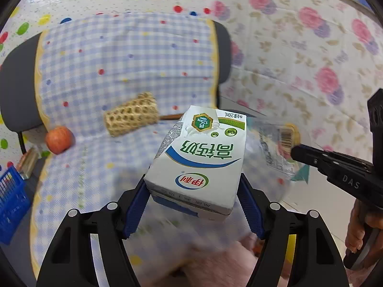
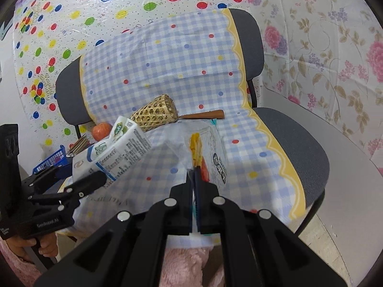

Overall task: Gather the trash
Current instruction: 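Carry the milk carton and snack packet over the pink bin, then open both grippers to drop the carton and packet into the bin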

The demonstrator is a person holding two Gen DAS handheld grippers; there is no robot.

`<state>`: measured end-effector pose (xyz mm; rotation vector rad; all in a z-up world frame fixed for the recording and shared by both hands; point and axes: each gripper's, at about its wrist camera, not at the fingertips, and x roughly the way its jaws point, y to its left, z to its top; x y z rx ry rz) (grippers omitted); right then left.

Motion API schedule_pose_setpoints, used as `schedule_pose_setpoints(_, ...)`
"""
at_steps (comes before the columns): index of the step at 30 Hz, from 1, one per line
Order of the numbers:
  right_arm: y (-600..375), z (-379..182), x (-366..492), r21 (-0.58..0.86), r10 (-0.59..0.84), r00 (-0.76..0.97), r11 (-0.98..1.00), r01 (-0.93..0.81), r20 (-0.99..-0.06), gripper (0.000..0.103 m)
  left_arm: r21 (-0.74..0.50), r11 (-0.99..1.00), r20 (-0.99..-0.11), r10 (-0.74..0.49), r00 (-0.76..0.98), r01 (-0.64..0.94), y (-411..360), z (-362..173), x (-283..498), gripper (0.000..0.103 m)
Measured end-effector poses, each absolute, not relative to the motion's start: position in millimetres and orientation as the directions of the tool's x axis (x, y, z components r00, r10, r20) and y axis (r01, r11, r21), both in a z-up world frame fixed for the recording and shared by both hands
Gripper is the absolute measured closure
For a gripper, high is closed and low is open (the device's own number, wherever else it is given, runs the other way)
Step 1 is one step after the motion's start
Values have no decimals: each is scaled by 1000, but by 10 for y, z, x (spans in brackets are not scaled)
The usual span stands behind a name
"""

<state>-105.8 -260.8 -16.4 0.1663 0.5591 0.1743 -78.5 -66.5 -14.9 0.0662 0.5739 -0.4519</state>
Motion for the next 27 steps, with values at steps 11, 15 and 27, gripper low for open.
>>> schedule_pose_setpoints(11, -2889, -219, -1931, 217, 143, 841, 976, -32, -521, 101, -55, 819, -536, -507, 675, 572, -1130, -211, -1367, 31)
schedule_pose_setpoints(15, -3024, -296, -2174, 233, 114, 836, 972, 18, -537, 101, -52, 777, -549, -547, 632, 627, -1350, -276, -1514, 31)
schedule_pose_setpoints(27, -3354, -806, -2580, 361, 148, 777, 926, 108, -612, 100, -59, 713, -632, -569, 527, 699, -1813, -578, -1693, 31)
